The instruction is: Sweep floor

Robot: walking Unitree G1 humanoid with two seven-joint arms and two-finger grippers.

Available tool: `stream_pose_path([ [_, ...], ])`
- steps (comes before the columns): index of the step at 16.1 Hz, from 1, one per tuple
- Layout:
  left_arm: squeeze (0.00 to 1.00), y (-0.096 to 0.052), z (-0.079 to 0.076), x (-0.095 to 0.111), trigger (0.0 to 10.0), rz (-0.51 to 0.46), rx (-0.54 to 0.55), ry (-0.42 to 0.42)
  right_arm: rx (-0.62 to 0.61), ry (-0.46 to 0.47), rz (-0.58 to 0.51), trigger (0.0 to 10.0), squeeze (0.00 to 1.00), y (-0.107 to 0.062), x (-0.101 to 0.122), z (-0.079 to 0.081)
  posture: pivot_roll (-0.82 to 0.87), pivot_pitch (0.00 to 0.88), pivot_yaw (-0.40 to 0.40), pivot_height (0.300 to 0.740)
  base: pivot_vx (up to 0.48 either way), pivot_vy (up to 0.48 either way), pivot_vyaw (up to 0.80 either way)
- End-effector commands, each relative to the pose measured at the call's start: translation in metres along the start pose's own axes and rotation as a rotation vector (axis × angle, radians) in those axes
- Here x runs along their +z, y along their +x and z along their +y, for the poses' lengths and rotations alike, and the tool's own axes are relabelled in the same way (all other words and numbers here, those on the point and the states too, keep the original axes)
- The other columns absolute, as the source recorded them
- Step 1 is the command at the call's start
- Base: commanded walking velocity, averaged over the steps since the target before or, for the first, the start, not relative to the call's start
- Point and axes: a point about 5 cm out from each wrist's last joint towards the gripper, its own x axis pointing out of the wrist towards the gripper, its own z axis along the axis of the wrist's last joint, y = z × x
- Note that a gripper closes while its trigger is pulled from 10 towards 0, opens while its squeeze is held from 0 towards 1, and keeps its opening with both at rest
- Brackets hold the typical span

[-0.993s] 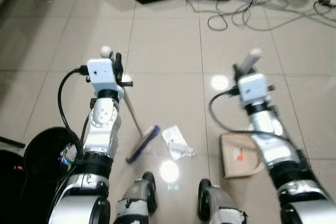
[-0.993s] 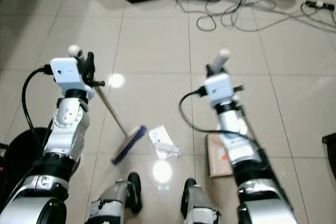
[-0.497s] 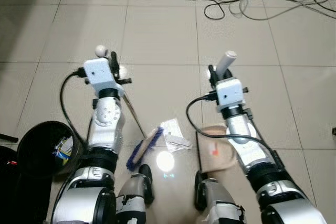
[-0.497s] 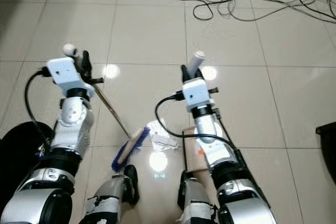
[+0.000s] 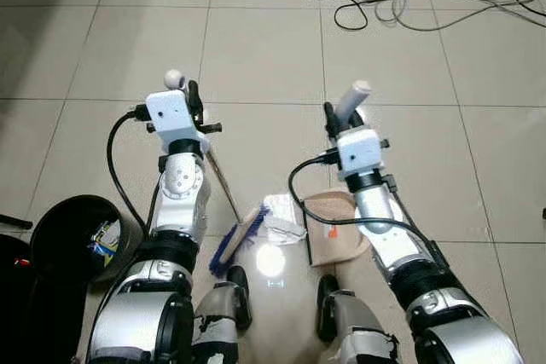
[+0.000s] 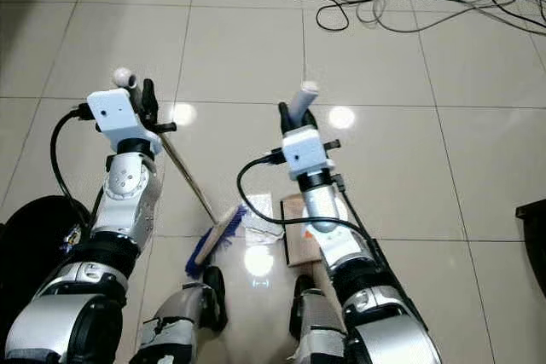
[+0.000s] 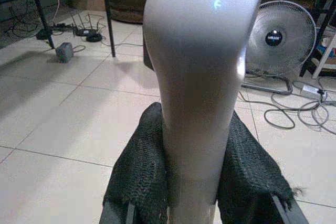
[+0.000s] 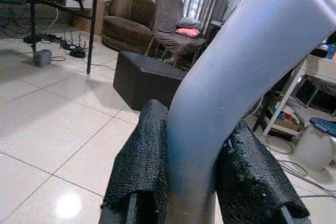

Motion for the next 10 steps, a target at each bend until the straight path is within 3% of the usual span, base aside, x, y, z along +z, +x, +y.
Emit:
stream_pose_path([
  [1, 0.00, -0.006, -0.002, -0.012, 10.0, 0.058, 0.023, -0.053, 0.025, 0.004, -0.008, 10.0, 0.00, -0.002, 0.000, 0.009, 0.12, 0.361, 0.031, 0.740, 0.000, 0.000, 0.00],
  [6, 0.00, -0.007, -0.021, -0.016, 10.0, 0.121, 0.040, -0.218, 0.025, 0.050, 0.025, 10.0, 0.00, -0.005, -0.002, 0.022, 0.13, 0.342, 0.030, 0.740, 0.000, 0.000, 0.00],
  [7, 0.00, -0.007, -0.025, -0.017, 10.0, 0.134, 0.026, -0.232, 0.022, 0.056, 0.034, 10.0, 0.00, -0.005, -0.003, 0.023, 0.13, 0.340, 0.031, 0.740, 0.000, 0.000, 0.00],
  [10, 0.00, -0.011, -0.041, -0.017, 10.0, 0.166, -0.023, -0.375, -0.012, 0.061, 0.065, 10.0, 0.00, -0.005, -0.007, 0.016, 0.12, 0.322, 0.031, 0.740, 0.000, 0.000, 0.00],
])
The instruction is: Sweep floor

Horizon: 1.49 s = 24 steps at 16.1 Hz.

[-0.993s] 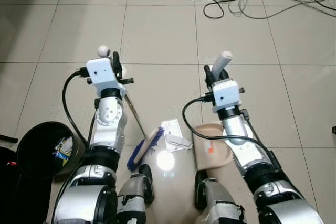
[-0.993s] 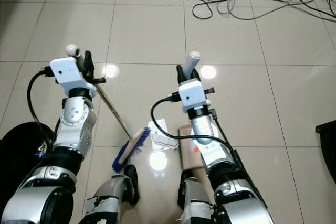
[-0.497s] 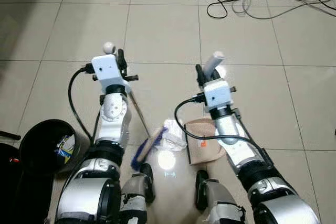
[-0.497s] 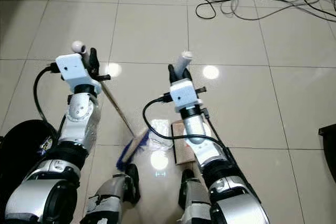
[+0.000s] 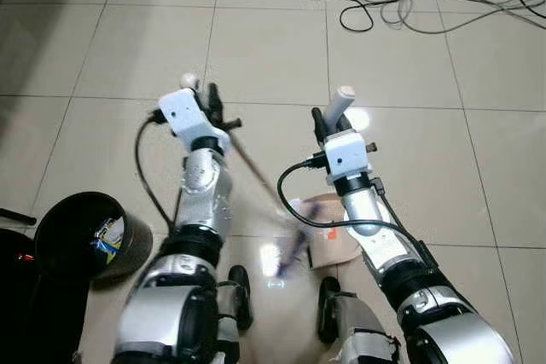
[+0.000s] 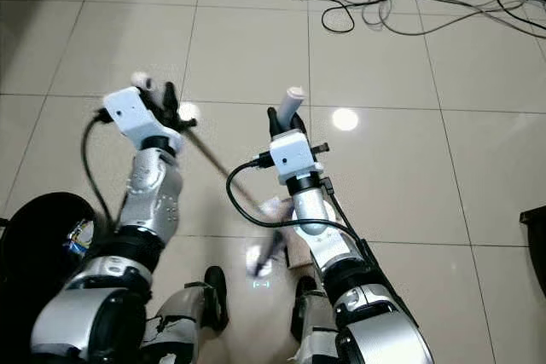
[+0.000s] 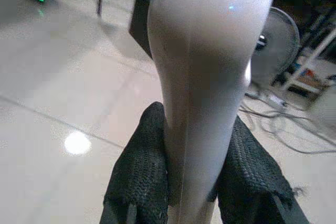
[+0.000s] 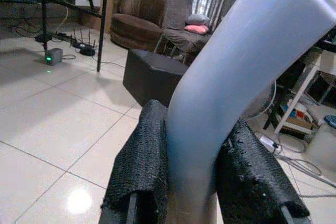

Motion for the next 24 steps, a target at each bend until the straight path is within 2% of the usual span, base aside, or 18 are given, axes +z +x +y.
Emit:
stream_pose_path([
  [1, 0.00, -0.006, -0.007, -0.011, 10.0, 0.051, -0.016, -0.110, -0.026, 0.035, 0.049, 10.0, 0.00, -0.005, -0.007, 0.000, 0.12, 0.314, 0.030, 0.740, 0.000, 0.000, 0.00],
  [4, 0.00, -0.002, -0.021, -0.001, 10.0, 0.029, -0.055, -0.197, -0.044, 0.036, 0.060, 10.0, 0.00, -0.003, -0.009, -0.005, 0.12, 0.300, 0.028, 0.740, 0.000, 0.000, 0.00],
  [6, 0.00, 0.005, -0.030, 0.014, 10.0, -0.006, -0.099, -0.237, -0.051, 0.039, 0.058, 10.0, 0.00, -0.001, -0.008, -0.007, 0.12, 0.280, 0.028, 0.740, 0.000, 0.000, 0.00],
  [9, 0.00, 0.014, -0.029, 0.034, 10.0, -0.050, -0.139, -0.235, -0.095, 0.073, 0.059, 10.0, 0.00, 0.001, -0.008, -0.014, 0.12, 0.250, 0.027, 0.740, 0.000, 0.000, 0.00],
  [11, 0.00, 0.021, -0.027, 0.051, 10.0, -0.086, -0.198, -0.195, -0.124, 0.092, 0.050, 10.0, 0.00, 0.003, -0.006, -0.022, 0.11, 0.221, 0.030, 0.740, 0.000, 0.000, 0.00],
  [13, 0.00, 0.028, -0.019, 0.072, 10.0, -0.130, -0.245, -0.150, -0.151, 0.105, 0.048, 10.0, 0.00, 0.001, -0.008, -0.031, 0.11, 0.198, 0.031, 0.740, 0.000, 0.000, 0.00],
  [15, 0.00, 0.036, -0.007, 0.091, 10.0, -0.158, -0.252, -0.160, -0.205, 0.143, 0.063, 10.0, 0.00, -0.004, -0.012, -0.042, 0.12, 0.173, 0.036, 0.740, 0.000, 0.000, 0.00],
  [17, 0.00, 0.042, 0.003, 0.101, 10.0, -0.165, -0.260, -0.133, -0.235, 0.162, 0.073, 10.0, 0.00, -0.006, -0.014, -0.049, 0.12, 0.180, 0.042, 0.740, 0.000, 0.000, 0.00],
  [19, 0.00, 0.050, 0.027, 0.117, 10.0, -0.176, -0.240, -0.065, -0.275, 0.195, 0.053, 10.0, 0.00, -0.010, -0.012, -0.058, 0.11, 0.140, 0.054, 0.740, 0.000, 0.000, 0.00],
  [20, 0.00, 0.053, 0.033, 0.124, 10.0, -0.183, -0.228, -0.048, -0.287, 0.204, 0.047, 10.0, 0.00, -0.011, -0.012, -0.062, 0.11, 0.132, 0.056, 0.740, 0.000, 0.000, 0.00],
  [22, 0.00, 0.058, 0.041, 0.139, 10.0, -0.208, -0.222, 0.013, -0.303, 0.216, 0.035, 10.0, 0.00, -0.011, -0.010, -0.068, 0.11, 0.110, 0.058, 0.740, 0.000, 0.000, 0.00],
  [24, 0.00, 0.060, 0.047, 0.148, 10.0, -0.213, -0.233, 0.118, -0.315, 0.226, 0.008, 10.0, 0.00, -0.008, -0.004, -0.074, 0.10, 0.082, 0.068, 0.740, 0.000, 0.000, 0.00],
])
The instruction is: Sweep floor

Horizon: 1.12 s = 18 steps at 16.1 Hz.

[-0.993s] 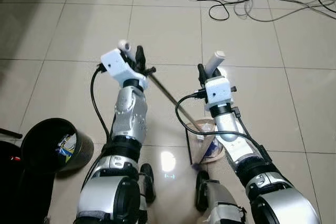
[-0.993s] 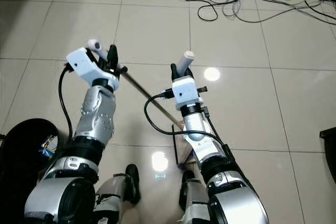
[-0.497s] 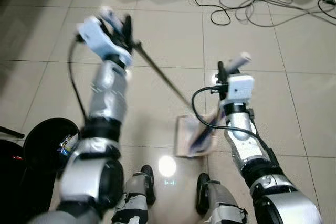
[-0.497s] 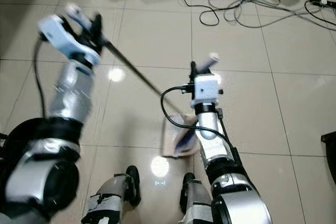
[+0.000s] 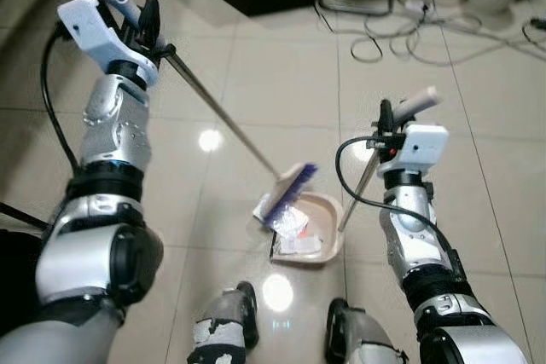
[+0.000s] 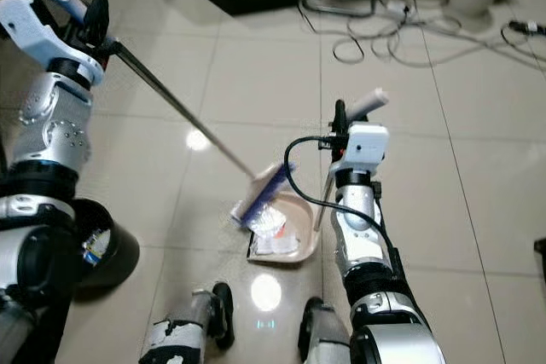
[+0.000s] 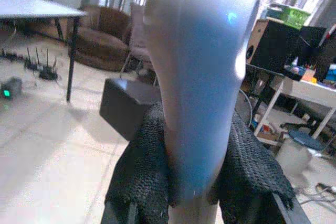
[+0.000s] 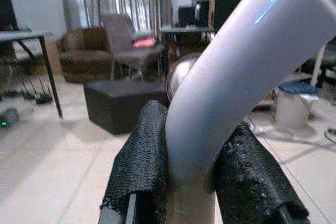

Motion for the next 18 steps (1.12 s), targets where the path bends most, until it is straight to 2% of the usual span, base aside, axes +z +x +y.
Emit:
stream_pose_path([
  [1, 0.00, 0.005, 0.001, 0.016, 10.0, -0.049, -0.029, 0.078, -0.020, 0.026, -0.045, 10.0, 0.00, 0.004, 0.010, -0.004, 0.10, 0.076, 0.071, 0.740, 0.000, 0.000, 0.00],
  [3, 0.00, 0.000, 0.014, 0.017, 10.0, -0.033, -0.022, 0.200, -0.062, 0.058, -0.088, 10.0, 0.00, 0.008, 0.023, -0.014, 0.08, 0.065, 0.076, 0.740, 0.000, 0.000, 0.00],
  [5, 0.00, -0.005, 0.025, 0.018, 10.0, -0.043, 0.008, 0.222, -0.082, 0.070, -0.106, 10.0, 0.00, 0.008, 0.031, -0.021, 0.07, 0.049, 0.072, 0.740, 0.000, 0.000, 0.00],
  [8, 0.00, -0.012, 0.046, 0.034, 10.0, -0.133, 0.134, 0.281, -0.078, 0.074, -0.092, 10.0, 0.00, 0.001, 0.034, -0.028, 0.08, 0.035, 0.064, 0.740, 0.000, 0.000, 0.00],
  [11, 0.00, -0.017, 0.054, 0.031, 10.0, -0.116, 0.168, 0.329, -0.071, 0.091, -0.087, 10.0, 0.00, 0.000, 0.040, -0.029, 0.08, 0.027, 0.062, 0.740, 0.000, 0.000, 0.00],
  [13, 0.00, -0.017, 0.051, 0.025, 10.0, -0.109, 0.172, 0.318, -0.052, 0.105, -0.088, 10.0, 0.00, 0.000, 0.045, -0.025, 0.07, 0.027, 0.062, 0.740, 0.000, 0.000, 0.00],
  [18, 0.00, -0.013, 0.019, -0.004, 10.0, -0.055, 0.070, 0.268, -0.010, 0.136, -0.075, 10.0, 0.00, 0.001, 0.051, -0.012, 0.07, 0.028, 0.062, 0.740, 0.000, 0.000, 0.00],
])
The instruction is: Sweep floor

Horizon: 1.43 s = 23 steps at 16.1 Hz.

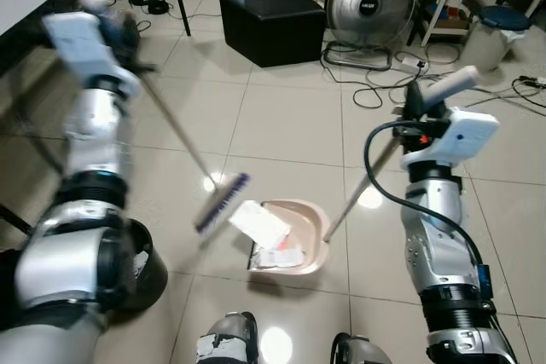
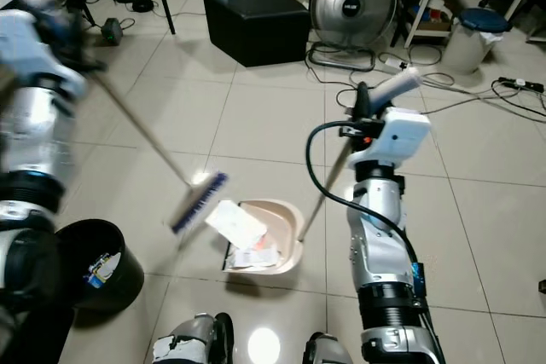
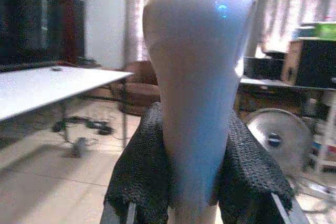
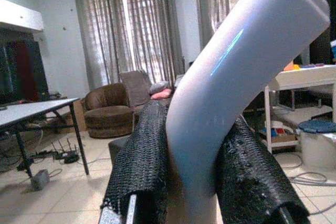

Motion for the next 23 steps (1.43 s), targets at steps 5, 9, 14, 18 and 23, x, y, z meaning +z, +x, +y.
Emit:
stream_pose_path([
  [5, 0.00, 0.003, -0.037, 0.011, 10.0, -0.071, -0.124, -0.150, 0.019, -0.001, -0.019, 10.0, 0.00, 0.006, 0.009, 0.000, 0.07, 0.033, 0.059, 0.740, 0.000, 0.000, 0.00],
  [9, 0.00, 0.003, -0.042, 0.020, 10.0, -0.090, -0.154, -0.164, 0.016, -0.008, 0.008, 10.0, 0.00, 0.007, 0.006, -0.002, 0.08, 0.033, 0.056, 0.740, 0.000, 0.000, 0.00],
  [14, 0.00, -0.002, -0.026, 0.018, 10.0, -0.060, -0.169, 0.038, -0.007, 0.012, -0.005, 10.0, 0.00, 0.007, 0.011, -0.004, 0.08, 0.027, 0.060, 0.740, 0.000, 0.000, 0.00],
  [18, 0.00, -0.011, -0.005, 0.000, 10.0, 0.020, -0.161, 0.172, -0.077, 0.042, -0.030, 10.0, 0.00, 0.001, 0.019, -0.013, 0.07, 0.000, 0.090, 0.740, 0.000, 0.000, 0.00],
  [23, 0.00, -0.038, 0.000, -0.038, 10.0, 0.144, -0.150, 0.076, -0.073, 0.054, -0.061, 10.0, 0.00, 0.013, 0.057, -0.017, 0.03, 0.000, 0.089, 0.740, 0.000, 0.000, 0.00],
])
